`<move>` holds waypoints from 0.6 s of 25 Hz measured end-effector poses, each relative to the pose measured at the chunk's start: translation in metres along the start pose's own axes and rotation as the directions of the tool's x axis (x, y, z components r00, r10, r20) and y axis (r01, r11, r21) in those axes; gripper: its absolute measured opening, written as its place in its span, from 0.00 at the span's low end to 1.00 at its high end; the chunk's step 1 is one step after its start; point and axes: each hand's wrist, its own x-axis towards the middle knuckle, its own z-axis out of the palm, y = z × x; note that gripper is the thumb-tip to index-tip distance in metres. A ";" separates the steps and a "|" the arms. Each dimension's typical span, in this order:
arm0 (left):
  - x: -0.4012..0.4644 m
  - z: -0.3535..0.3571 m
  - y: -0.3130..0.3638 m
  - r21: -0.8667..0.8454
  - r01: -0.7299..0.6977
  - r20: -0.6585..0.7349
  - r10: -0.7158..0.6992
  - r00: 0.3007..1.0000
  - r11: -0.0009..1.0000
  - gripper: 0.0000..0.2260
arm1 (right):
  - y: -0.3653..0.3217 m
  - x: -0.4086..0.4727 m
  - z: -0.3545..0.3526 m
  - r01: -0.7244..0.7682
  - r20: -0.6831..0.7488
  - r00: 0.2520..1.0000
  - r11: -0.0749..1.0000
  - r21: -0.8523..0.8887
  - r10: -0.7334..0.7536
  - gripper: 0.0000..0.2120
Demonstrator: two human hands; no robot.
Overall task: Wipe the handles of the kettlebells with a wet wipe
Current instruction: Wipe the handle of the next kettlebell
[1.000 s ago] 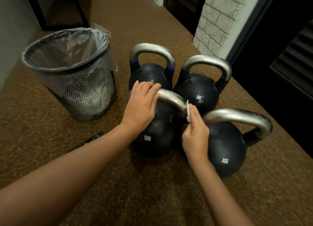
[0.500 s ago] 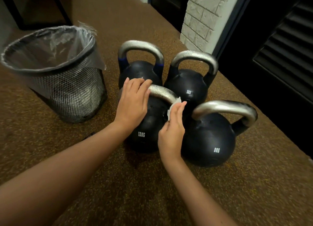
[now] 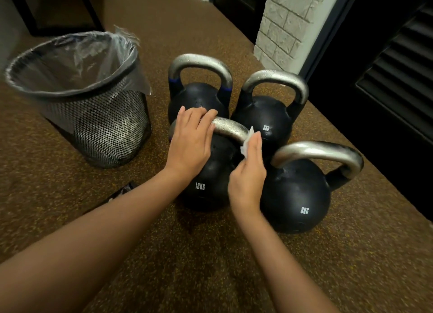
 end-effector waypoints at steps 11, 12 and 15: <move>0.000 0.000 0.000 0.031 -0.024 -0.019 0.025 1.000 0.999 0.16 | 0.003 0.019 -0.024 -0.046 0.105 0.993 0.990 -0.134 0.061 0.24; 0.000 0.000 0.000 0.033 -0.026 -0.019 0.027 0.999 0.999 0.16 | 0.006 0.022 -0.025 -0.078 0.113 0.989 0.986 -0.150 0.095 0.23; 0.000 0.002 -0.001 0.029 -0.032 -0.036 0.033 0.999 0.999 0.16 | -0.001 0.043 -0.027 -0.145 0.142 0.973 0.959 -0.243 0.182 0.22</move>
